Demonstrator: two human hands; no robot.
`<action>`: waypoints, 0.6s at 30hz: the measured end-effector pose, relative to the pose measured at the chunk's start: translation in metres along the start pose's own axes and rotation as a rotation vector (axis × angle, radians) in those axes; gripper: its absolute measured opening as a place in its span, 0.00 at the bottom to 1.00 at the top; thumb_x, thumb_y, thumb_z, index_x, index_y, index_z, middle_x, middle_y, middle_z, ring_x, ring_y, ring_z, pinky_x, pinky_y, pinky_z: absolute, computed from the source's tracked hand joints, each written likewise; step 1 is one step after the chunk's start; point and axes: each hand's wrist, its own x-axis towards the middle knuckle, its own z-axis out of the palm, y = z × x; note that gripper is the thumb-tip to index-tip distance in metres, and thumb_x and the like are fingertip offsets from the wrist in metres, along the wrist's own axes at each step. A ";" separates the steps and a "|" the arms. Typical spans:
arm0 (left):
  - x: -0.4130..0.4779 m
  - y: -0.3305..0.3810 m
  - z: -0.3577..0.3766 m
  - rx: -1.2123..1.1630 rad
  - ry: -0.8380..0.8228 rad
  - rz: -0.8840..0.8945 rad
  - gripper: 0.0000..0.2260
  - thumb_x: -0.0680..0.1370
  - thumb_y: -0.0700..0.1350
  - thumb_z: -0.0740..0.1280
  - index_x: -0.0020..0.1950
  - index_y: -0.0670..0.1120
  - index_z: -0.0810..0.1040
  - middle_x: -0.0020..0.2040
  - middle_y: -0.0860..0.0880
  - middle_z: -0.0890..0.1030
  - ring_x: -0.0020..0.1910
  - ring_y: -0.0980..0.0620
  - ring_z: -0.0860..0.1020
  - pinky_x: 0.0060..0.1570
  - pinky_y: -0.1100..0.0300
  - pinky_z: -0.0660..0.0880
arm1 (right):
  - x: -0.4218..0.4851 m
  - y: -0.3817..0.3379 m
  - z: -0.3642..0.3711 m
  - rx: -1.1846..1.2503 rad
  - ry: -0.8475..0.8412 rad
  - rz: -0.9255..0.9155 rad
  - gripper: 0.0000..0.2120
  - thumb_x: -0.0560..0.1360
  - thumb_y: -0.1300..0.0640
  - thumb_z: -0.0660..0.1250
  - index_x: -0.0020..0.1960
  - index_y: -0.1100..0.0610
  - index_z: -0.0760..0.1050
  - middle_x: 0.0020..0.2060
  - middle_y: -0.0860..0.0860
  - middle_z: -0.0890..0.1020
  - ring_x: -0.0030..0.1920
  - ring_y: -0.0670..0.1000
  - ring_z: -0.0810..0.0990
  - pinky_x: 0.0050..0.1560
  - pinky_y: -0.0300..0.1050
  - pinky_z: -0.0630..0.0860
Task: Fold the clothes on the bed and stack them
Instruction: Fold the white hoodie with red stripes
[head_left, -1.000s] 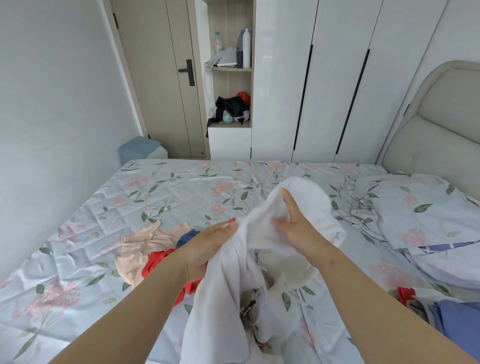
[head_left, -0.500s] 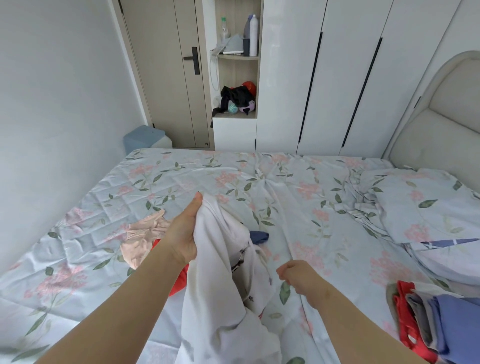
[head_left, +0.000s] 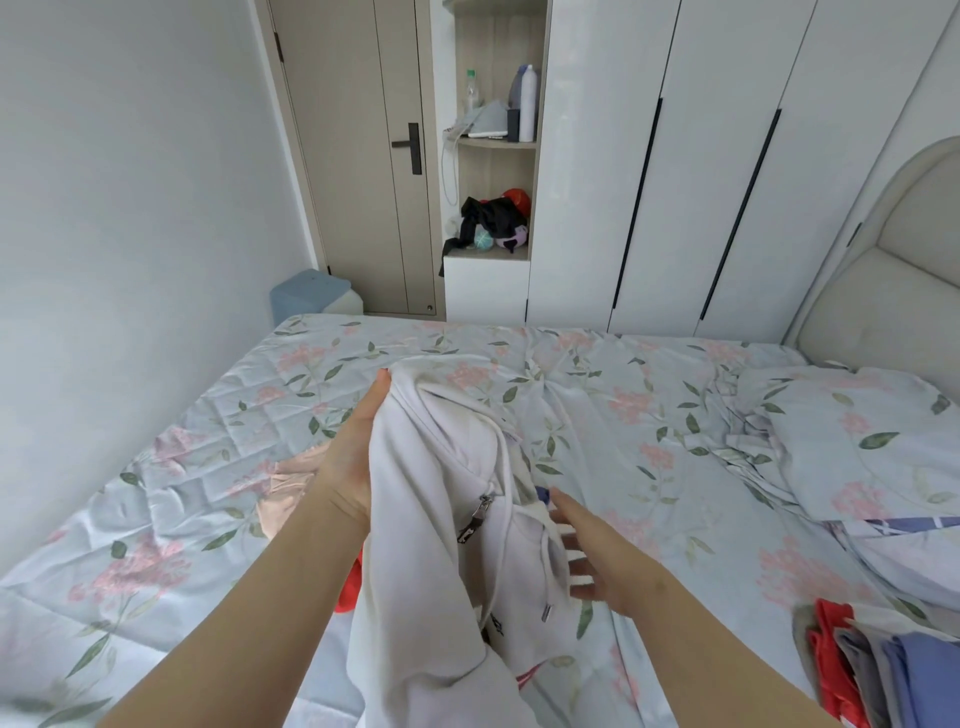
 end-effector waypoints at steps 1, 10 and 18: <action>0.000 0.000 -0.002 -0.001 0.010 0.007 0.33 0.46 0.47 0.85 0.49 0.38 0.85 0.51 0.40 0.83 0.47 0.43 0.83 0.38 0.47 0.81 | 0.001 0.005 -0.002 0.053 -0.036 -0.059 0.20 0.76 0.40 0.61 0.60 0.52 0.76 0.54 0.52 0.80 0.51 0.53 0.78 0.52 0.47 0.74; -0.001 -0.003 -0.012 0.027 0.073 -0.085 0.35 0.50 0.48 0.85 0.54 0.38 0.83 0.55 0.38 0.81 0.52 0.40 0.82 0.44 0.44 0.80 | -0.001 -0.007 -0.015 -0.399 0.035 -0.393 0.06 0.76 0.62 0.66 0.51 0.60 0.80 0.30 0.46 0.70 0.32 0.45 0.68 0.32 0.33 0.65; -0.011 -0.031 0.000 0.119 0.103 -0.170 0.16 0.65 0.49 0.78 0.43 0.37 0.84 0.42 0.39 0.84 0.41 0.43 0.84 0.38 0.50 0.81 | -0.001 -0.041 -0.008 -0.268 0.058 -0.528 0.08 0.77 0.64 0.64 0.49 0.53 0.78 0.46 0.51 0.80 0.46 0.49 0.77 0.44 0.30 0.71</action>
